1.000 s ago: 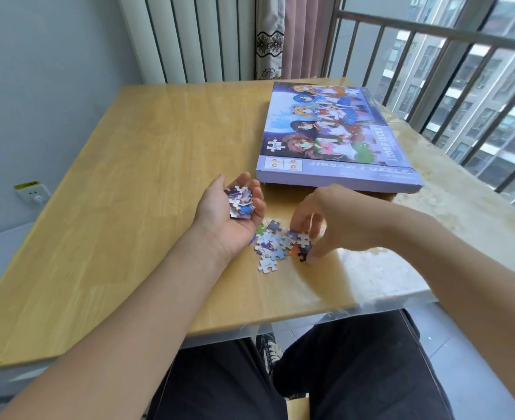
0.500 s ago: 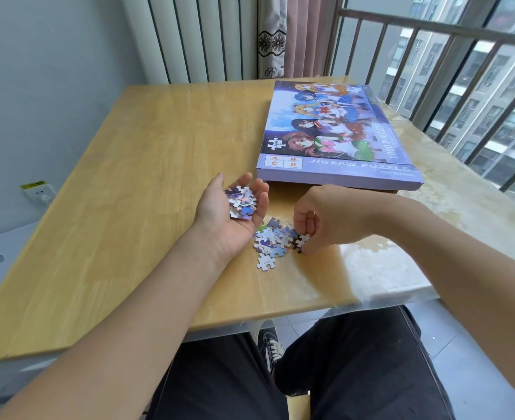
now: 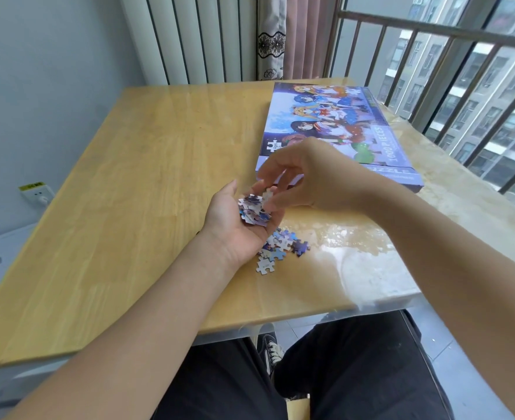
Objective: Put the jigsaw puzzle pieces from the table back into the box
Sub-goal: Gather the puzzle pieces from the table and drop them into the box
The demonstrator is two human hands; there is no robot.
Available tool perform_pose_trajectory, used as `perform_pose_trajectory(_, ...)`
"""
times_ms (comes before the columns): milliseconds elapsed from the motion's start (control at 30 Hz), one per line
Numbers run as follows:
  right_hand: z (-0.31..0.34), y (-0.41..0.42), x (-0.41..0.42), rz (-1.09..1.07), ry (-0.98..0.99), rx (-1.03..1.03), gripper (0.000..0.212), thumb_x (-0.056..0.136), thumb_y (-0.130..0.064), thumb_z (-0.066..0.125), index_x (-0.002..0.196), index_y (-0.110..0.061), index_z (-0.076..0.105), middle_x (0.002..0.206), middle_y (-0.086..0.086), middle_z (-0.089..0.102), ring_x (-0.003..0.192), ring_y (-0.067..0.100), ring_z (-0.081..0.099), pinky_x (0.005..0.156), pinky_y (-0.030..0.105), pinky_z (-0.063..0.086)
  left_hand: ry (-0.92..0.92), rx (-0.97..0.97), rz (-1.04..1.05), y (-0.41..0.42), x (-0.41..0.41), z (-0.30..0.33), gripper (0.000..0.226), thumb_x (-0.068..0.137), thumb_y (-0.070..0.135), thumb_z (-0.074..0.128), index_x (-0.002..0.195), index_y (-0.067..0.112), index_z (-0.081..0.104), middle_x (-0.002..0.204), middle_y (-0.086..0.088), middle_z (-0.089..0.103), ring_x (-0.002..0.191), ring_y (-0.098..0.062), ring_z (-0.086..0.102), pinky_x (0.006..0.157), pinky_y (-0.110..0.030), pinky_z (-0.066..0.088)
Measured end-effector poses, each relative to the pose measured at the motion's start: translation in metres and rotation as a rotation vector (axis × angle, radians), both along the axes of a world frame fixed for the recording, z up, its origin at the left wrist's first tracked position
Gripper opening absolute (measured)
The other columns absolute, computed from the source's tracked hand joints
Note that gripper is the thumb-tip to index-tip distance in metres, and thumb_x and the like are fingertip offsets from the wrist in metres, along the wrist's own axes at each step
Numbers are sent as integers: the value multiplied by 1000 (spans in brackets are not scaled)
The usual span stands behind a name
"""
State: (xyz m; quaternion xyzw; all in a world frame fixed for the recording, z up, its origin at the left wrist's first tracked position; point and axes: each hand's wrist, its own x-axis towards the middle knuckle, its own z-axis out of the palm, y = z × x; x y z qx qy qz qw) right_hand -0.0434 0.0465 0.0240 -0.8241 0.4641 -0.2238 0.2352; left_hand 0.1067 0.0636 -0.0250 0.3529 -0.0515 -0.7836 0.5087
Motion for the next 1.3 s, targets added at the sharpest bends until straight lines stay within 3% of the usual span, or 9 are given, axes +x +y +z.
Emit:
perform_pose_trajectory(100, 2, 2, -13, -50, -56, -54, 39, 70, -27, 92, 104, -18, 73, 94, -6, 72, 79, 9, 70, 73, 23, 56, 49, 29, 33, -1, 8, -1, 49, 106, 39, 39, 87, 3, 64, 82, -15, 66, 70, -22, 64, 60, -28, 59)
perform_pose_trajectory(200, -12, 8, -23, 32, 308, 148, 53, 65, -30, 94, 113, -26, 71, 96, -13, 68, 81, 8, 68, 74, 27, 55, 36, 15, 97, -4, 22, -2, 48, 106, 38, 36, 87, 4, 65, 75, -13, 66, 67, -20, 64, 52, -21, 55)
perform_pose_trajectory(267, -27, 13, -25, 117, 394, 266, 64, 66, -30, 93, 123, -36, 66, 102, -13, 63, 86, 10, 65, 75, 28, 54, 23, 13, 108, -6, 27, -2, 48, 106, 38, 37, 86, 6, 65, 75, -12, 66, 63, -19, 63, 52, -19, 53)
perform_pose_trajectory(400, -35, 9, -29, 143, 344, 251, 51, 72, -25, 90, 117, -41, 71, 103, -9, 58, 86, 10, 61, 80, 30, 53, 13, 18, 87, -5, 22, -1, 48, 105, 40, 38, 83, 7, 65, 75, -9, 64, 57, -16, 59, 49, -16, 48)
perform_pose_trajectory(533, -36, 5, -22, 159, 295, 246, 34, 74, -21, 89, 104, -31, 78, 94, -7, 67, 80, 12, 64, 75, 30, 53, 21, 24, 58, -3, 15, -2, 47, 105, 40, 38, 82, 8, 64, 72, -8, 63, 53, -15, 58, 47, -15, 46)
perform_pose_trajectory(733, -33, 0, -18, 158, 323, 285, 29, 74, -19, 88, 86, -38, 69, 88, -10, 69, 80, 13, 67, 78, 36, 55, 5, 31, 60, -5, 12, -3, 46, 104, 41, 40, 82, 8, 65, 73, -8, 63, 56, -15, 58, 47, -16, 47)
perform_pose_trajectory(900, -34, -1, -19, 87, 315, 260, 43, 67, -24, 93, 104, -26, 71, 88, -13, 69, 81, 9, 68, 76, 31, 57, 2, 40, 70, -7, 14, -4, 45, 104, 41, 41, 83, 8, 65, 73, -7, 62, 58, -14, 57, 48, -16, 48)
perform_pose_trajectory(1033, -35, 3, -18, 59, 328, 208, 35, 65, -25, 94, 96, -21, 80, 78, -13, 73, 73, 2, 68, 72, 25, 56, 2, 32, 66, -7, 14, -2, 45, 104, 40, 42, 83, 8, 65, 74, -7, 62, 59, -14, 57, 48, -16, 47)
perform_pose_trajectory(1300, -28, -2, -9, 68, 441, 269, 39, 66, -30, 93, 98, -22, 72, 86, -9, 71, 81, 14, 68, 75, 30, 56, 6, 31, 53, -6, 11, -3, 45, 104, 41, 42, 83, 8, 64, 74, -8, 62, 59, -15, 58, 48, -17, 49)
